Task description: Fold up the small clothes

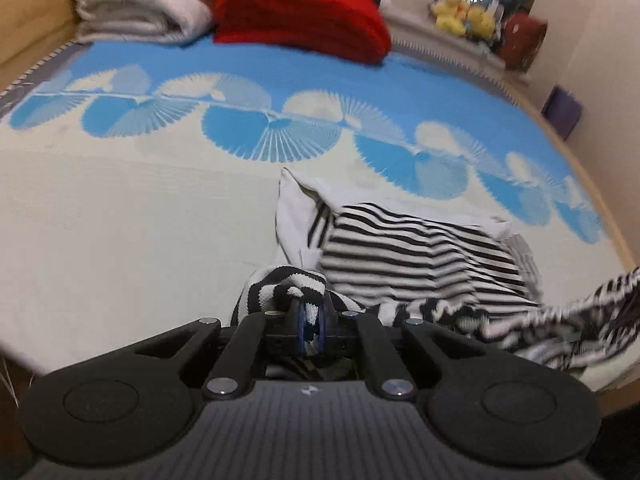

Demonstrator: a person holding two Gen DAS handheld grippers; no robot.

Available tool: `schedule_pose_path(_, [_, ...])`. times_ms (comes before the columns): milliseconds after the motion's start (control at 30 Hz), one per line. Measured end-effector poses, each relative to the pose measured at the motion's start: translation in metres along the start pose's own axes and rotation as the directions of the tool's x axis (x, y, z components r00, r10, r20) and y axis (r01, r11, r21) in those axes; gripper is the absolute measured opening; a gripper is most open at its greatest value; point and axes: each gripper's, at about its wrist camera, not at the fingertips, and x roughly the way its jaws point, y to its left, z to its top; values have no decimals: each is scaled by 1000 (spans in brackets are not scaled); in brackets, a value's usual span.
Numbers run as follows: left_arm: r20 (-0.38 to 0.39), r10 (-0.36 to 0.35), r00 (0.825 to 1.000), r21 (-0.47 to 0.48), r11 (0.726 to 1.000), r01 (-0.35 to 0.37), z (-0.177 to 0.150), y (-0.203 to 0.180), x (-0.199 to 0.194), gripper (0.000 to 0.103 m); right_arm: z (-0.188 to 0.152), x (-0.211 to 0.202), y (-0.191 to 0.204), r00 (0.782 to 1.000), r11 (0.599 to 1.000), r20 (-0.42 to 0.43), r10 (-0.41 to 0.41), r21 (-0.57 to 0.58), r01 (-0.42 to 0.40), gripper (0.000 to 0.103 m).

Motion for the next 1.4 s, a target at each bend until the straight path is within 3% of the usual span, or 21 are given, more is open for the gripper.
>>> schedule_pose_path(133, [-51, -26, 998, 0, 1000, 26, 46, 14, 70, 19, 35, 96, -5, 993, 999, -116, -38, 11, 39, 7])
schedule_pose_path(200, [-40, -49, 998, -64, 997, 46, 58, 31, 96, 41, 43, 133, -10, 986, 997, -153, -71, 14, 74, 11])
schedule_pose_path(233, [-37, -57, 998, -121, 991, 53, 58, 45, 105, 57, 44, 147, -14, 984, 995, -153, -96, 26, 101, 15])
schedule_pose_path(300, [-89, -87, 992, -296, 953, 57, 64, 73, 116, 58, 36, 163, -28, 979, 982, -112, -170, 62, 177, 16])
schedule_pose_path(367, [-15, -137, 990, -406, 906, 119, 65, 93, 107, 57, 29, 170, -39, 965, 968, -169, -200, 120, 222, 19])
schedule_pose_path(433, [4, -154, 988, -355, 924, 145, 68, 95, 101, 58, 29, 162, -43, 980, 972, -127, -152, 159, 171, 19])
schedule_pose_path(533, [-40, -155, 987, -176, 974, 145, 64, 79, 100, 60, 29, 153, -33, 986, 990, -99, -134, 38, 138, 21])
schedule_pose_path(600, [-99, -144, 985, -50, 989, 140, 54, 62, 105, 67, 20, 152, -28, 985, 991, -126, -121, -66, 113, 28])
schedule_pose_path(667, [-113, -103, 988, 113, 987, 115, 41, 39, 105, 78, 6, 157, -21, 978, 976, -154, -141, -189, 111, 43])
schedule_pose_path(733, [-74, -47, 996, 248, 967, 64, 30, 21, 107, 84, -8, 163, -14, 965, 936, -175, -195, -328, 129, 48])
schedule_pose_path(800, [-66, -21, 998, 307, 951, 40, 21, 13, 113, 84, -19, 167, -5, 958, 881, -174, -230, -455, 129, 48])
schedule_pose_path(867, [-74, 11, 997, 333, 943, 14, 18, 7, 123, 84, -24, 168, 0, 960, 857, -157, -232, -500, 125, 50])
schedule_pose_path(1267, [38, 50, 998, 383, 922, -61, 40, -28, 152, 84, -21, 210, 24, 974, 809, -125, -186, -583, 80, 50])
schedule_pose_path(1333, [34, 40, 999, 379, 924, -50, 47, -29, 158, 76, -18, 221, 25, 973, 815, -147, -176, -577, 60, 47])
schedule_pose_path(1400, [21, 16, 1000, 380, 925, -23, 55, -28, 164, 48, -15, 235, 25, 967, 811, -172, -186, -582, 53, 32])
